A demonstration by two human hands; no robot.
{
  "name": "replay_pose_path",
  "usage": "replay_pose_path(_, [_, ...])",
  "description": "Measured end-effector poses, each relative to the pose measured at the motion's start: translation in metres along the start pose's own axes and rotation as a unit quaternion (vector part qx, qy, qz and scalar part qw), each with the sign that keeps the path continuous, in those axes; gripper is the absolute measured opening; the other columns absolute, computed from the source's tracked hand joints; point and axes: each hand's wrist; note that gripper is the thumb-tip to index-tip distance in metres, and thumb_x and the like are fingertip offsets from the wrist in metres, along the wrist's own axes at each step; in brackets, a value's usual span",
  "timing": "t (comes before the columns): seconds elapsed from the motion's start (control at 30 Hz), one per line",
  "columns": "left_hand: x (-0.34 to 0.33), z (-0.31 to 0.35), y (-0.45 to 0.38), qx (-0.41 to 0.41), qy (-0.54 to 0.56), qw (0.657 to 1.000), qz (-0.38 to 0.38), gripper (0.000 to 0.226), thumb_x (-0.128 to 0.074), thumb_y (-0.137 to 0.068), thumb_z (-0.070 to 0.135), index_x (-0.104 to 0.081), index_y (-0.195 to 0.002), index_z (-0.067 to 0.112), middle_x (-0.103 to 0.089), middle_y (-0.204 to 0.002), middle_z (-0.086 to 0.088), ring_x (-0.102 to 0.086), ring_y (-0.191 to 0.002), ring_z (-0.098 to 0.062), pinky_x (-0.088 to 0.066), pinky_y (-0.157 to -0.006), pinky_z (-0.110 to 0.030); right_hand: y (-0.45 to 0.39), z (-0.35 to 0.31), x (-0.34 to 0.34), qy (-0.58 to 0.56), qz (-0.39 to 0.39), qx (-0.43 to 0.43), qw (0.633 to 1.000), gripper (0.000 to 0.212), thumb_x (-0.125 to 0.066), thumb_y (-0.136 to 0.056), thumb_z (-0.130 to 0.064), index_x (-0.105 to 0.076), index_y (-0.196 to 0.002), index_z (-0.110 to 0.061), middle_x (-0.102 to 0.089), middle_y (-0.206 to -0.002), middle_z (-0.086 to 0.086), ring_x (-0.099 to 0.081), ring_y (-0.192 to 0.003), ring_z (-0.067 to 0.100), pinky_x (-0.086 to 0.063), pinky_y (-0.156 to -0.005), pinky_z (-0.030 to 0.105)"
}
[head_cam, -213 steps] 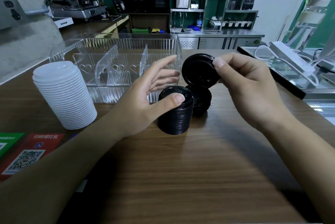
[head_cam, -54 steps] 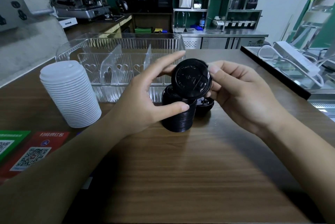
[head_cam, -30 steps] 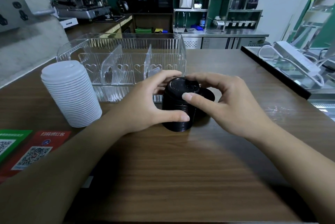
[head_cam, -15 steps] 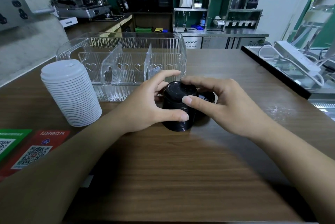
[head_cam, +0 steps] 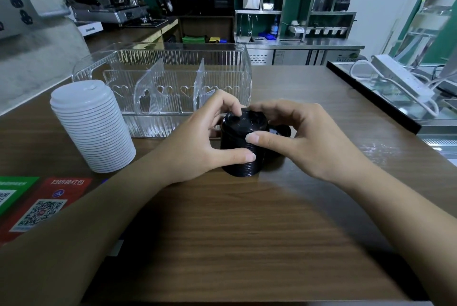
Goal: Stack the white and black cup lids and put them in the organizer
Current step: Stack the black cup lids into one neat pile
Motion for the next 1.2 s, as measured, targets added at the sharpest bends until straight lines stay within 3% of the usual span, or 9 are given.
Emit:
replay_pose_path(0.13, [-0.001, 0.000, -0.001, -0.011, 0.001, 1.000, -0.005, 0.063, -0.099, -0.089, 0.024, -0.050, -0.127, 0.021, -0.067, -0.148, 0.004, -0.066, -0.143, -0.024, -0.052, -0.121, -0.061, -0.002, 0.004, 0.013, 0.018, 0.030, -0.012, 0.999, 0.046, -0.076, -0.098, -0.045, -0.076, -0.138, -0.022, -0.081, -0.120, -0.015, -0.074, -0.116, -0.002, -0.056, -0.101, 0.020])
replay_pose_path(0.23, [0.000, 0.000, -0.001, -0.014, -0.010, 1.000, -0.005, 0.062, -0.099, -0.090, 0.025, -0.049, -0.127, 0.022, -0.068, -0.146, 0.003, -0.066, -0.141, -0.022, -0.051, -0.121, -0.058, -0.004, 0.015, 0.028, 0.138, 0.059, -0.021, 0.988, 0.030, -0.076, -0.103, -0.040, -0.079, -0.129, -0.027, -0.080, -0.115, -0.019, -0.070, -0.109, -0.008, -0.055, -0.100, 0.020])
replay_pose_path(0.3, [0.000, 0.000, -0.001, -0.013, -0.020, 1.000, -0.002, 0.062, -0.099, -0.090, 0.027, -0.049, -0.126, 0.023, -0.068, -0.138, 0.001, -0.068, -0.134, -0.021, -0.052, -0.120, -0.055, -0.003, 0.023, 0.032, 0.209, 0.027, -0.030, 0.977, 0.030, -0.082, -0.096, -0.041, -0.081, -0.124, -0.029, -0.077, -0.114, -0.019, -0.068, -0.108, -0.006, -0.053, -0.101, 0.024])
replay_pose_path(0.4, [0.001, 0.000, -0.001, -0.011, -0.024, 1.000, -0.003, 0.062, -0.099, -0.090, 0.028, -0.050, -0.126, 0.024, -0.068, -0.132, 0.001, -0.068, -0.129, -0.020, -0.053, -0.119, -0.052, -0.002, 0.030, 0.027, 0.214, -0.035, -0.024, 0.976, 0.032, -0.091, -0.086, -0.041, -0.083, -0.116, -0.031, -0.073, -0.112, -0.014, -0.069, -0.103, 0.006, -0.053, -0.098, 0.030])
replay_pose_path(0.57, [0.001, 0.000, 0.000, -0.012, -0.024, 1.000, -0.001, 0.062, -0.099, -0.090, 0.029, -0.050, -0.126, 0.025, -0.069, -0.135, 0.001, -0.067, -0.133, -0.023, -0.052, -0.120, -0.052, -0.004, 0.041, 0.015, 0.264, -0.036, 0.019, 0.964, 0.022, -0.094, -0.085, -0.030, -0.087, -0.106, -0.035, -0.070, -0.102, -0.013, -0.067, -0.095, 0.013, -0.053, -0.095, 0.050])
replay_pose_path(0.67, [0.001, 0.000, 0.000, -0.011, -0.020, 1.000, -0.003, 0.061, -0.099, -0.090, 0.029, -0.050, -0.126, 0.026, -0.069, -0.137, 0.002, -0.067, -0.136, -0.022, -0.052, -0.121, -0.054, -0.004, 0.046, 0.012, 0.280, -0.027, 0.030, 0.959, 0.018, -0.094, -0.086, -0.025, -0.087, -0.100, -0.033, -0.071, -0.098, -0.013, -0.067, -0.091, 0.016, -0.051, -0.093, 0.055])
replay_pose_path(0.93, [0.002, 0.002, 0.000, -0.012, -0.023, 1.000, -0.005, 0.062, -0.099, -0.090, 0.030, -0.050, -0.127, 0.025, -0.068, -0.135, 0.001, -0.067, -0.135, -0.022, -0.052, -0.122, -0.051, -0.004, 0.045, 0.008, 0.304, -0.022, 0.024, 0.952, 0.013, -0.093, -0.087, -0.026, -0.083, -0.091, -0.031, -0.070, -0.094, -0.012, -0.063, -0.089, 0.016, -0.047, -0.095, 0.053])
replay_pose_path(1.03, [0.002, 0.002, 0.000, -0.012, -0.026, 1.000, -0.005, 0.061, -0.099, -0.089, 0.030, -0.050, -0.125, 0.026, -0.068, -0.133, 0.003, -0.069, -0.131, -0.020, -0.053, -0.121, -0.048, -0.006, 0.044, 0.008, 0.302, -0.015, 0.005, 0.953, 0.022, -0.095, -0.083, -0.030, -0.073, -0.084, -0.031, -0.067, -0.090, -0.014, -0.062, -0.086, 0.015, -0.049, -0.093, 0.051])
replay_pose_path(1.2, [0.001, 0.002, 0.000, -0.013, -0.031, 0.999, -0.001, 0.061, -0.100, -0.088, 0.031, -0.050, -0.125, 0.027, -0.068, -0.126, 0.008, -0.069, -0.126, -0.017, -0.055, -0.118, -0.046, -0.004, 0.042, 0.009, 0.222, -0.014, -0.016, 0.975, 0.022, -0.099, -0.080, -0.031, -0.078, -0.083, -0.026, -0.072, -0.087, -0.013, -0.067, -0.080, 0.007, -0.057, -0.081, 0.038])
Point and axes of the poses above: each hand's wrist, its own y-axis away from the middle knuckle, its own x-axis out of the back of the hand, z = x × y
